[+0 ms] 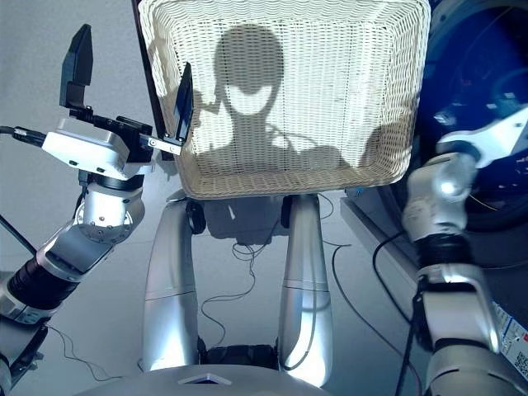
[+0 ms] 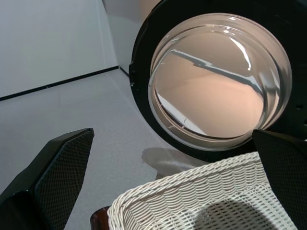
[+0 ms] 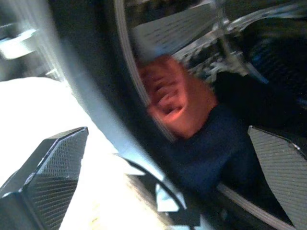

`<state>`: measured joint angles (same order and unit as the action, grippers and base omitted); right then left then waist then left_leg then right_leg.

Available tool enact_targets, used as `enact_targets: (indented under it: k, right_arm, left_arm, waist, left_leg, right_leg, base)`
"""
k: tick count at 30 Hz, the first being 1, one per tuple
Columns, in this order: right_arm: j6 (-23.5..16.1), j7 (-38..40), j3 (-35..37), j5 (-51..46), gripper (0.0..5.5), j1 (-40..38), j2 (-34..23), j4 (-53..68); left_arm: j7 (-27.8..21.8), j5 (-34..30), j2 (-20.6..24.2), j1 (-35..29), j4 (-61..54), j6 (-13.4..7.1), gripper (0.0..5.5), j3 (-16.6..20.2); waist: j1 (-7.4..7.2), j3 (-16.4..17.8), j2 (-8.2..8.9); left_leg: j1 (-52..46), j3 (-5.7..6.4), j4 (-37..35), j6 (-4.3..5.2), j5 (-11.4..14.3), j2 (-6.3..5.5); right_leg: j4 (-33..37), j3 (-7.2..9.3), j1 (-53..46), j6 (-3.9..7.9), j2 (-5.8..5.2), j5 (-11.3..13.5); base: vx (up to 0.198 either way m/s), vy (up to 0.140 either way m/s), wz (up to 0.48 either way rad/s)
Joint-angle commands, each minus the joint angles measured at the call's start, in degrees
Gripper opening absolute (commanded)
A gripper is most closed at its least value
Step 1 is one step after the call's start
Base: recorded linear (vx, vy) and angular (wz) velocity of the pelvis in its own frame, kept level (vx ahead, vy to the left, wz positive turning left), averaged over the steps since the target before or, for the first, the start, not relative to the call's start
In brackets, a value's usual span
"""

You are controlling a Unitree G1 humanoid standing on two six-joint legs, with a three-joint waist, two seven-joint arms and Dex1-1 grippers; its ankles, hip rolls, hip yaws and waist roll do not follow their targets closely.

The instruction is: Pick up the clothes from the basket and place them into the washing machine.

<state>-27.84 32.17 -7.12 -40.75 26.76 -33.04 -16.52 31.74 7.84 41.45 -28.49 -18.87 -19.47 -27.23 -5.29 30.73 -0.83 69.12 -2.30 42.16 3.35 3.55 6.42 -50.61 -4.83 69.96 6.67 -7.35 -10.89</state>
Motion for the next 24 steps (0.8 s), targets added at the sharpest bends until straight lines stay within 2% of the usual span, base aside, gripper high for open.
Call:
enact_targets:
  k: [1,2,3,5,6,9,15,17,19,20,21,22,24]
  right_arm:
    - [-3.2,-1.1,0.0,7.1,5.50,-2.3,0.1,7.0]
    - [-2.8,-2.1,-1.5,7.7,5.50,-3.0,0.4,8.6]
    - [-1.5,-2.8,-3.1,10.5,5.50,-4.5,-0.4,10.7]
    - [0.4,-2.8,-5.3,17.6,5.50,-5.2,-3.2,14.4]
    - [1.1,-3.2,-5.9,20.7,5.50,-4.6,-5.0,16.1]
    - [1.8,-4.8,-8.9,26.0,5.50,-4.8,-8.4,21.2]
    - [0.7,-13.4,-17.3,22.1,5.50,-4.5,-11.5,26.0]
    - [1.2,-17.8,-20.8,17.4,5.50,-5.3,-9.1,22.5]
    - [2.0,-22.7,-21.0,10.1,5.50,-8.1,-6.1,20.2]
    - [2.0,-22.7,-21.0,10.0,5.50,-8.1,-6.1,20.1]
    - [3.5,-25.2,-21.8,6.2,5.50,-11.1,-1.6,14.4]
    - [3.4,-25.2,-21.8,6.2,5.50,-11.1,-1.6,14.4]
    - [5.3,-26.6,-20.7,6.9,5.50,-14.1,2.3,4.9]
  left_arm:
    - [1.0,-2.0,0.0,1.7,-4.1,-1.9,5.50,1.3]
    - [1.2,-2.0,-0.1,1.8,-4.1,-1.9,5.50,1.4]
    - [1.0,-2.1,0.1,2.7,-4.3,-2.0,5.50,1.3]
    - [0.6,-2.8,1.1,3.2,-4.4,-1.9,5.50,1.2]
    - [0.7,-3.8,2.1,2.3,-4.6,-1.8,5.50,1.3]
    - [1.0,-6.4,4.2,2.9,-5.0,-2.0,5.50,0.9]
    - [0.2,-6.5,5.3,4.0,-3.9,-2.6,5.50,-0.9]
    - [-2.4,-4.3,3.2,4.7,0.0,-3.1,5.50,-2.0]
    - [-5.0,-1.3,1.0,7.3,3.2,-3.0,5.50,-1.2]
    - [-5.1,-1.3,1.0,7.4,3.2,-3.0,5.50,-1.2]
    - [-7.9,3.9,-3.5,10.3,9.3,-2.6,5.50,-0.6]
    - [-7.9,3.9,-3.5,10.3,9.4,-2.7,5.50,-0.6]
    - [-12.9,9.9,-8.5,12.9,19.6,-2.1,5.50,0.8]
  waist:
    - [-0.02,-0.9,2.11]
    - [0.04,-0.9,2.14]
    - [0.06,-0.9,2.22]
    - [0.01,-0.9,2.35]
    - [0.01,-0.9,2.38]
    - [0.19,-0.9,2.40]
    - [0.51,-0.9,2.56]
    - [0.72,-0.9,2.33]
    - [0.96,-0.9,2.25]
    - [0.96,-0.9,2.26]
    - [1.15,-0.9,2.35]
    - [1.13,-0.9,2.37]
    - [1.19,-0.9,2.82]
  left_leg:
    - [-4.0,-1.87,-0.5,0.82,3.6,0.32]
    - [-3.9,-1.87,-0.5,0.79,3.5,0.31]
    - [-5.5,-1.59,0.3,1.08,5.4,0.29]
    - [-5.4,-1.54,0.4,1.06,5.3,0.27]
    - [-3.8,-1.77,-0.5,0.74,3.3,0.26]
    - [-4.2,-1.76,-0.6,0.72,3.0,0.20]
    - [-5.6,-1.76,-1.9,0.80,2.3,0.06]
    - [-8.7,-2.00,-3.8,1.00,1.8,0.01]
    - [-11.8,-2.37,-5.9,1.09,1.4,-0.20]
    - [-12.0,-2.39,-6.0,1.09,1.3,-0.21]
    - [-16.0,-2.72,-8.8,1.06,0.7,-0.26]
    - [-16.1,-2.75,-8.9,1.06,0.6,-0.28]
    - [-23.9,-2.91,-13.7,1.16,-0.3,-0.64]
  right_leg:
    - [4.2,1.99,-0.3,-0.80,1.14,3.6]
    - [4.3,2.00,-0.3,-0.81,1.13,3.7]
    - [3.4,2.03,-1.8,-0.59,1.10,1.8]
    - [3.3,2.10,-1.9,-0.53,1.08,1.9]
    - [4.3,2.04,-0.3,-0.71,1.12,4.0]
    - [4.5,2.13,-0.8,-0.46,0.92,4.5]
    - [5.8,2.15,-2.3,-0.33,0.87,5.2]
    - [7.2,2.38,-5.1,-0.22,0.66,5.4]
    - [8.9,2.72,-8.2,-0.25,0.39,5.6]
    - [9.0,2.72,-8.3,-0.25,0.39,5.6]
    - [11.0,3.15,-11.9,-0.02,0.24,6.3]
    - [11.1,3.14,-12.0,-0.02,0.23,6.3]
    - [15.5,4.32,-19.7,0.47,-0.17,7.5]
  base:
    - [0.000,0.000,0.000]
    - [0.078,0.011,-0.021]
    - [0.076,0.013,-0.010]
    - [-0.014,0.011,-0.034]
    - [-0.103,0.009,-0.092]
    - [-0.034,0.003,-0.033]
    - [0.000,0.000,0.000]
    - [0.000,0.000,0.000]
    - [0.000,0.000,0.000]
    - [0.065,0.024,-0.010]
    - [0.000,0.000,0.000]
    - [0.120,0.018,0.022]
    - [0.147,-0.001,0.077]
